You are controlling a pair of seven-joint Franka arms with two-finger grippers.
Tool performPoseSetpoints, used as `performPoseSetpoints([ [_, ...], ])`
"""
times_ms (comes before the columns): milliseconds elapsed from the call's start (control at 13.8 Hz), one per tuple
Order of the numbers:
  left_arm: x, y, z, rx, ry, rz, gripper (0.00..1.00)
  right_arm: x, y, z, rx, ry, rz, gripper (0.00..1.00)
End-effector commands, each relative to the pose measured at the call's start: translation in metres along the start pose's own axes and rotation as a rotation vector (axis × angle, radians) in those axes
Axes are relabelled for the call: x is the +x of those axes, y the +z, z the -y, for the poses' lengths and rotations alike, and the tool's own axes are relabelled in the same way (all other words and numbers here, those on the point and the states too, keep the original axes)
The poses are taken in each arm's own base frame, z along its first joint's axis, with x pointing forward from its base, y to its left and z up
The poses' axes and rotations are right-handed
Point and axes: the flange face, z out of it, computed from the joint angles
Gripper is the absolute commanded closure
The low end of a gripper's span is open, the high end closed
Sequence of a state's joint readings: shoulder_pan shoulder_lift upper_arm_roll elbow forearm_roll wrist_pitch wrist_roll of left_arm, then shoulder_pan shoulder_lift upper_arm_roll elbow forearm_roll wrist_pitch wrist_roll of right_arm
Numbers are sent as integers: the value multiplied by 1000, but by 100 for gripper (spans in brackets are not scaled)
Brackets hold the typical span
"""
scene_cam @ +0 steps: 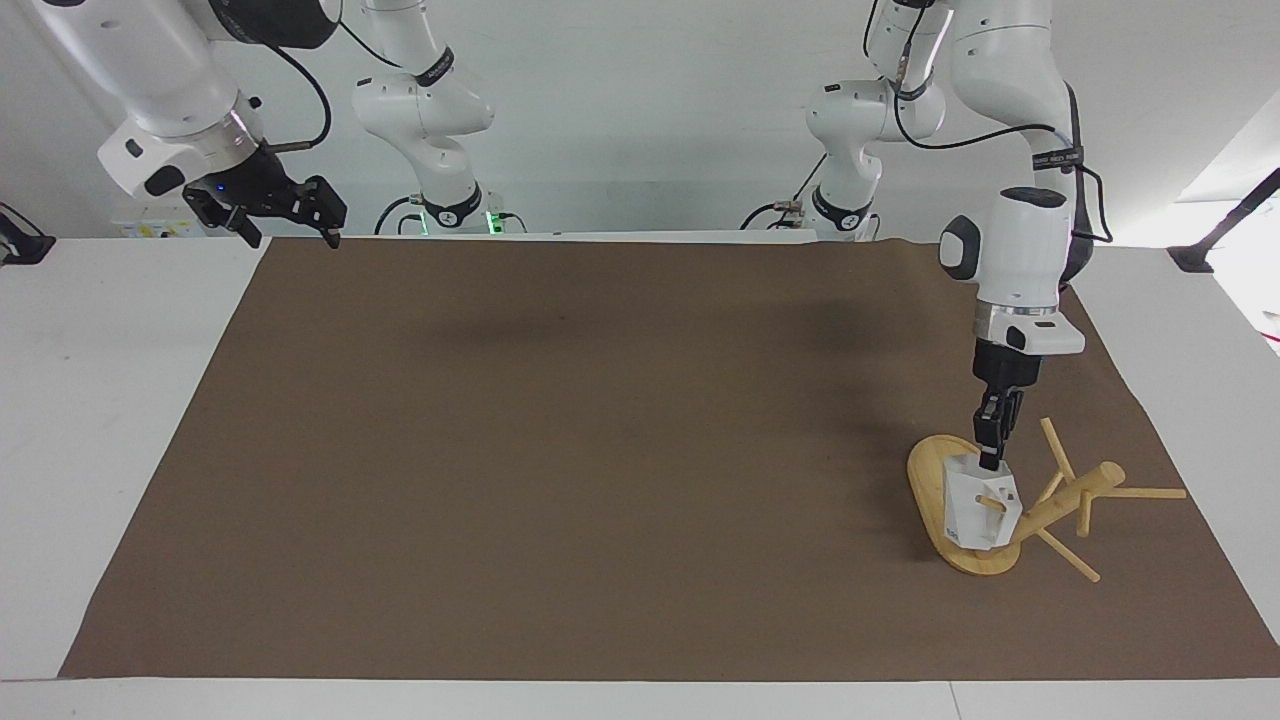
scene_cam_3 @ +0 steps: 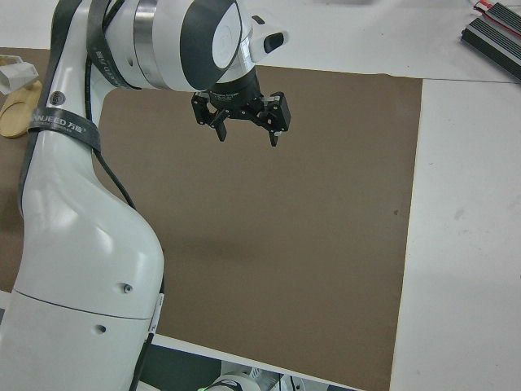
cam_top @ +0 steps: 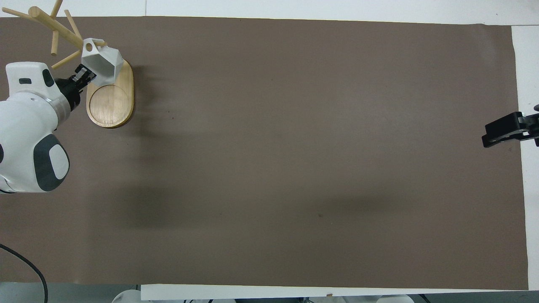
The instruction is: Hang cup on rack
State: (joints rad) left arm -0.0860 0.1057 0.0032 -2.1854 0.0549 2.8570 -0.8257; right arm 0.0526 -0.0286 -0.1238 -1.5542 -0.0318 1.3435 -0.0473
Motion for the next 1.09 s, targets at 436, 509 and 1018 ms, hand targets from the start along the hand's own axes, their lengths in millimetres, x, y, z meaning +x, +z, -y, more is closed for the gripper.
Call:
performPoseSetpoints([
  [436, 35, -84, -21, 214, 243, 264, 0, -2, 9, -13, -9, 37, -3, 0],
  [509, 37, -104, -17, 226, 302, 298, 0, 0, 11, -13, -6, 35, 2, 0],
  [1018, 73, -212, -29, 230, 639, 561, 0, 0, 15, -6, 3, 18, 15, 0],
])
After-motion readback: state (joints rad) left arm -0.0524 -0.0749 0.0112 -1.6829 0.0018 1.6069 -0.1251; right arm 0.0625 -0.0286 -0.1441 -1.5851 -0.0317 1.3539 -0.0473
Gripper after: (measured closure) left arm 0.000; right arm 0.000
